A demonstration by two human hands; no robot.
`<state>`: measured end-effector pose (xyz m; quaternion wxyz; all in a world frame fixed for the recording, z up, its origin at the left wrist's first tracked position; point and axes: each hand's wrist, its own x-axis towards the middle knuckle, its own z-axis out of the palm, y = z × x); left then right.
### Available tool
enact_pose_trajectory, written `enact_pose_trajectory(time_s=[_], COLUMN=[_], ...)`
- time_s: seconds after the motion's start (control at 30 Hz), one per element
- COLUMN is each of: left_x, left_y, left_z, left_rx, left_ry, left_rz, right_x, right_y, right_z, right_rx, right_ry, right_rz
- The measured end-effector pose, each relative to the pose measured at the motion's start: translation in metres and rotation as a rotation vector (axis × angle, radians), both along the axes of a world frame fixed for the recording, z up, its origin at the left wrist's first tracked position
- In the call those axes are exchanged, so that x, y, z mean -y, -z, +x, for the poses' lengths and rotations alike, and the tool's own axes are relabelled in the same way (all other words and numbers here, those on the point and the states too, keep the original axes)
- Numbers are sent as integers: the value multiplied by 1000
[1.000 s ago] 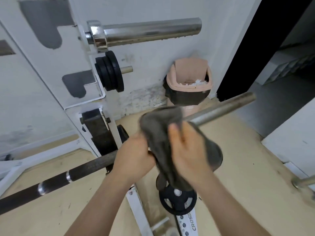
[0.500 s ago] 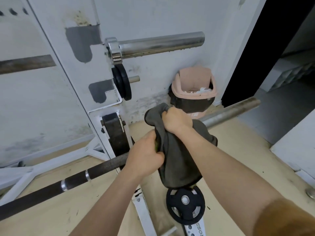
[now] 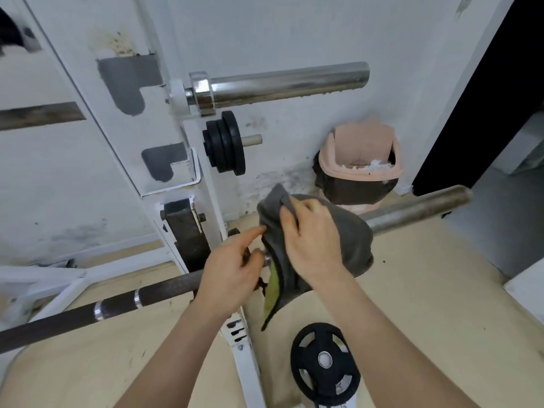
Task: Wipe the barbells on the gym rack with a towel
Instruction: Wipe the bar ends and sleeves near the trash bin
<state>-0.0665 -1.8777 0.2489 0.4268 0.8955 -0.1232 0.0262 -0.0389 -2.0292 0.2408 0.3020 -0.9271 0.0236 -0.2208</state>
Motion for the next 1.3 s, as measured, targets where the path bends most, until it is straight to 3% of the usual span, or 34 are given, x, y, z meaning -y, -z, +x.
enact_pose_trajectory(time_s=[0.07, 0.17, 0.27, 0.33, 0.4, 0.5, 0.57, 0.67, 0.73, 0.8, 0.87, 1.0, 1.07, 1.1, 1.17, 1.2, 1.3], left_x=[5, 5, 5, 4, 3, 10, 24, 50, 61, 58, 49, 36, 38, 40, 48, 50, 39], left_y=[3, 6, 10, 9, 7, -1, -12, -29, -31, -30, -33, -43, -49, -52, -58, -60, -57], left_z=[4, 2, 2, 2, 0, -1, -6, -23, -37, -46, -48, -35, -21, -14, -3, 3, 16], left_rx=[66, 66, 32, -23, -30, 33, 29, 23, 58, 17, -90, -130, -141, -168, -268, -311, -344], left_ry=[35, 47, 41, 42, 44, 72, 107, 184, 165, 118, 94, 90, 129, 161, 215, 227, 188], left_rz=[195, 310, 401, 298, 185, 157, 167, 46, -89, -225, -319, -391, -407, -414, -478, -483, -457], right_x=[-22, -16, 0, 9, 22, 49, 61, 59, 52, 51, 56, 68, 67, 60, 32, 22, 16], right_y=[11, 6, -9, -14, -21, -42, -48, -45, -45, -54, -61, -50, -41, -39, -33, -23, -10], right_z=[-17, 4, 40, 53, 54, 34, 10, -22, -40, -57, -72, -94, -97, -97, -89, -83, -63], right_rx=[-4, -134, -437, -447, -345, -241, -250, -236, -188, -92, 25, 69, 108, 69, -155, -228, -64], right_ry=[-86, -94, -113, -38, 43, 91, 77, 80, 90, 135, 215, 426, 267, 66, -365, -455, -226], right_rz=[-171, -319, -263, -175, 154, 1045, 1454, 1729, 1803, 1738, 1496, 498, 274, 288, 543, 680, 779])
